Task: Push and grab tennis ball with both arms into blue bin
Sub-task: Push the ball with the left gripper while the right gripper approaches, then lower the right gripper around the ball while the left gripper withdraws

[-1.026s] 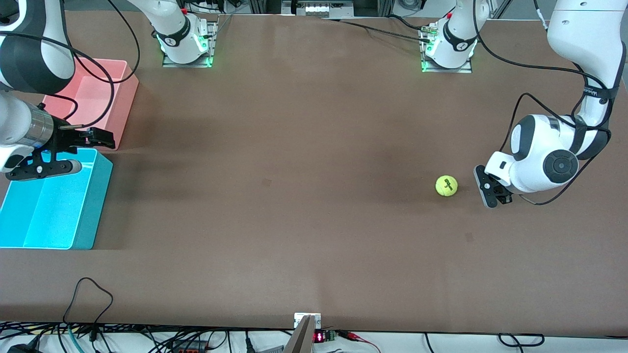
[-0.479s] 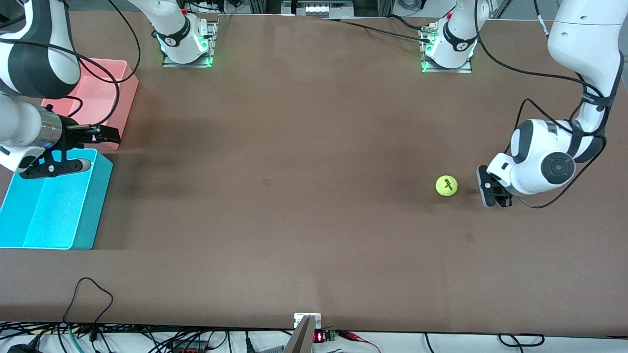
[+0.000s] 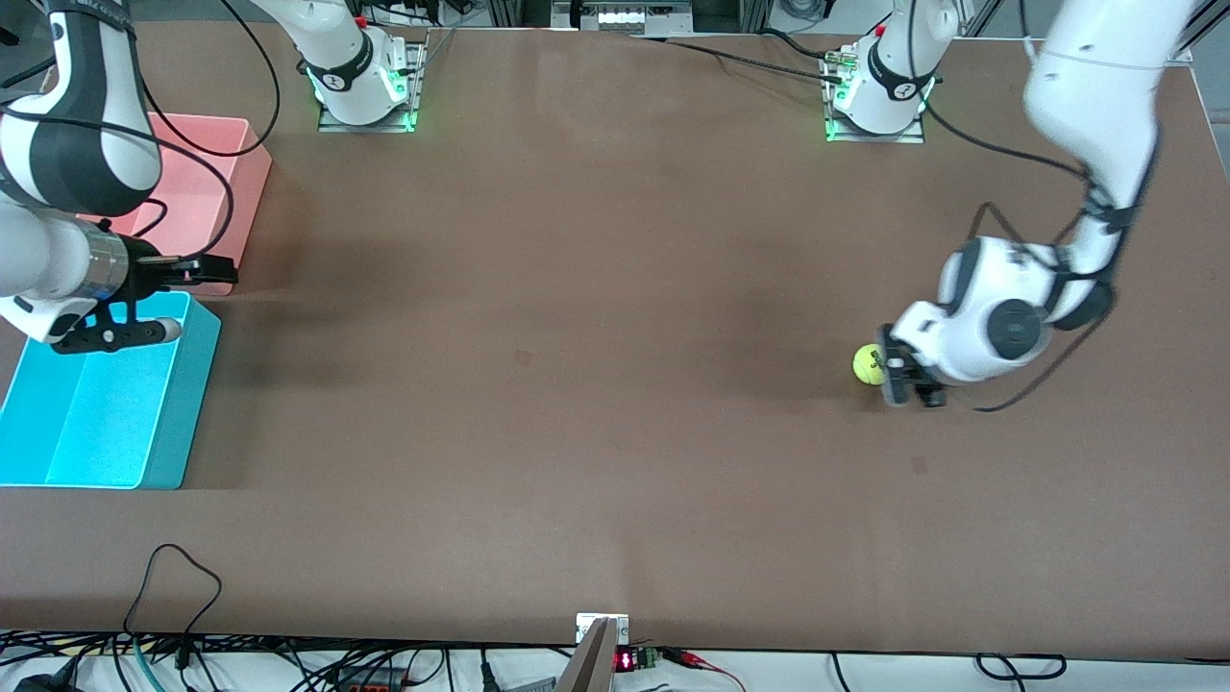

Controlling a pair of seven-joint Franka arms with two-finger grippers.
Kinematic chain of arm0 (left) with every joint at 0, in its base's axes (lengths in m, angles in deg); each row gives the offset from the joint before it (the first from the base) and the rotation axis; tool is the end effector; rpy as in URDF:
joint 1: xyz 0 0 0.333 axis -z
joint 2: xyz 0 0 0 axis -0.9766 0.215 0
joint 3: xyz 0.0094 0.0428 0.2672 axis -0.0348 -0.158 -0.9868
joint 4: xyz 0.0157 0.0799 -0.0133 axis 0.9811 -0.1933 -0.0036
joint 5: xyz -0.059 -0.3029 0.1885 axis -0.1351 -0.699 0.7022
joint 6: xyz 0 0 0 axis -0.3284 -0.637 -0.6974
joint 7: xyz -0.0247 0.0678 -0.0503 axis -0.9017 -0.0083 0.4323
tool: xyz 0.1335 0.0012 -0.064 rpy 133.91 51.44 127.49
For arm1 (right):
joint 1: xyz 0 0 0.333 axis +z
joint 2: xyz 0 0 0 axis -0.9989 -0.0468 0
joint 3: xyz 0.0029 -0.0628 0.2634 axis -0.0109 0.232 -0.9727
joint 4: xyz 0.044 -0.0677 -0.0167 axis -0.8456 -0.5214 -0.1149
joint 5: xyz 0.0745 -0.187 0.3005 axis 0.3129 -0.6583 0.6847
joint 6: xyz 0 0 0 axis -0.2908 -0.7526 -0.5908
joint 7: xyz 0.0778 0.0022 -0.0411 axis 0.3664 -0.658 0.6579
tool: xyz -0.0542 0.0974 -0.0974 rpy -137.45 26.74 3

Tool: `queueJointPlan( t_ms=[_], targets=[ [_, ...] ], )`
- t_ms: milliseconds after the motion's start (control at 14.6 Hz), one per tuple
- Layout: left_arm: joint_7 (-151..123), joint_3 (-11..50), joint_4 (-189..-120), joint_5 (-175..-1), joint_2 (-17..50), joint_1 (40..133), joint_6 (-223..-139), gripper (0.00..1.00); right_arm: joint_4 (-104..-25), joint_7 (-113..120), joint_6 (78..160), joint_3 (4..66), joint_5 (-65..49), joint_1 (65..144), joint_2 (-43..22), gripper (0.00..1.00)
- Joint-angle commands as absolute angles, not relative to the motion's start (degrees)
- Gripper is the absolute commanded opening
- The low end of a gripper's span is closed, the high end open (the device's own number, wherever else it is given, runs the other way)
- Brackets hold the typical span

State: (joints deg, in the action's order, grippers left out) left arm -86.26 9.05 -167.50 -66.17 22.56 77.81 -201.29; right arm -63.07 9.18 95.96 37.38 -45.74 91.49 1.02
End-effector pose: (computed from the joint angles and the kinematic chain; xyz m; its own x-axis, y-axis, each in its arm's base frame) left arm 0.5478 -0.0725 0.1239 0.1292 -0.9860 -0.1052 -0.9856 -0.1393 0.0955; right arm 0.5357 -0.0323 0.3690 0.9447 0.1241 -0.3035 0.1247 -0.9920 -0.0175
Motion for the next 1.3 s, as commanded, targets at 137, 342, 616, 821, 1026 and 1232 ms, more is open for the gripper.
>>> queueJointPlan(
  t_ms=[137,342,616,821,1026,1232],
  targets=[
    [-77.47,11.02,-160.46,-65.13,23.75,83.84,-195.74,0.00,-63.56,11.10,96.59,37.03,-44.46,90.74,1.57,1.00],
    [-87.72,11.39,-147.65,-65.83,23.56,79.54,-178.33,0.00,-63.47,11.10,99.13,37.03,-41.93,90.66,-0.54,1.00],
    [-92.33,11.39,-142.86,-65.83,23.82,71.98,-173.35,0.00,-69.85,11.10,105.89,34.50,-40.68,90.83,0.41,1.00],
    [-91.71,11.39,-141.20,-66.01,23.74,69.77,-173.36,0.00,-85.20,10.04,117.28,32.82,-40.60,90.83,7.16,1.00],
    [-88.83,11.22,-137.25,-67.23,23.56,69.59,-169.60,0.00,-95.35,7.95,123.66,30.89,-40.60,90.66,11.14,1.00],
    [-79.44,10.95,-134.34,-68.73,23.38,69.50,-165.19,0.00,-100.89,5.83,124.45,28.43,-40.59,90.65,12.11,1.00]
  ],
)
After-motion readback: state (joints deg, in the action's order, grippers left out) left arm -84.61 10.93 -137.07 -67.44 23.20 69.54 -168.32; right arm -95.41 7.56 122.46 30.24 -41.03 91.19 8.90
